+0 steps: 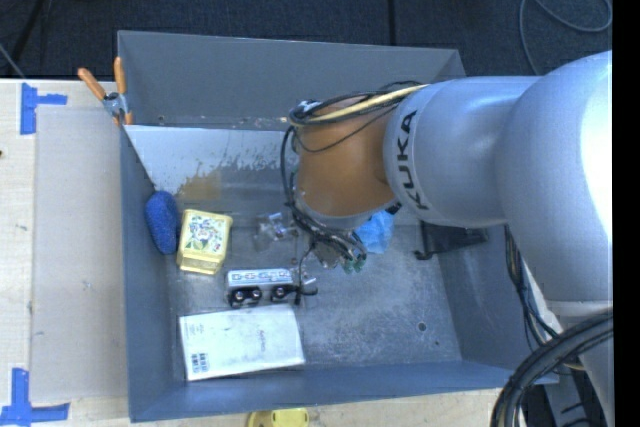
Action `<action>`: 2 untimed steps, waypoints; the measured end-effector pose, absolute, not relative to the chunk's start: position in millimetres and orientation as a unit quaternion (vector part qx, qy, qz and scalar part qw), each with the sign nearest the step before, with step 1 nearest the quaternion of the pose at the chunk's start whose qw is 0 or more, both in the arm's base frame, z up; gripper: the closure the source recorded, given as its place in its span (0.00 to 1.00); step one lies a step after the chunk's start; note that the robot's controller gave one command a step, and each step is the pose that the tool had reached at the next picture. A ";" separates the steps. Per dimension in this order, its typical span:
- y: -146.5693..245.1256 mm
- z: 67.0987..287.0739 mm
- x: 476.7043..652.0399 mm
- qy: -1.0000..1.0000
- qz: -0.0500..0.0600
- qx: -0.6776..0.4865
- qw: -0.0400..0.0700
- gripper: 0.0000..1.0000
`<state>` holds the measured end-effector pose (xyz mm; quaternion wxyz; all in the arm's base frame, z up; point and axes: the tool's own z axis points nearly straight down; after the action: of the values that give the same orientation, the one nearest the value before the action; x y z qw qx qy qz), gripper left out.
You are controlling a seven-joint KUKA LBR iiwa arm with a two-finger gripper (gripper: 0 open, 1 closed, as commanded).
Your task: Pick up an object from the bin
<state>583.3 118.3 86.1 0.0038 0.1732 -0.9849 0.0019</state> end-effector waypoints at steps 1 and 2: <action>71.9 71.2 604.0 -0.952 -0.001 0.308 0.000 1.00; 72.1 71.2 603.9 -0.952 -0.001 0.307 0.000 0.00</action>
Offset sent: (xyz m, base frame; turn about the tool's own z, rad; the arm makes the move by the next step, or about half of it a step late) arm 0.0000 0.0000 0.0000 0.0000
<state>603.9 72.1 71.2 0.0000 0.3066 -0.9518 -0.0009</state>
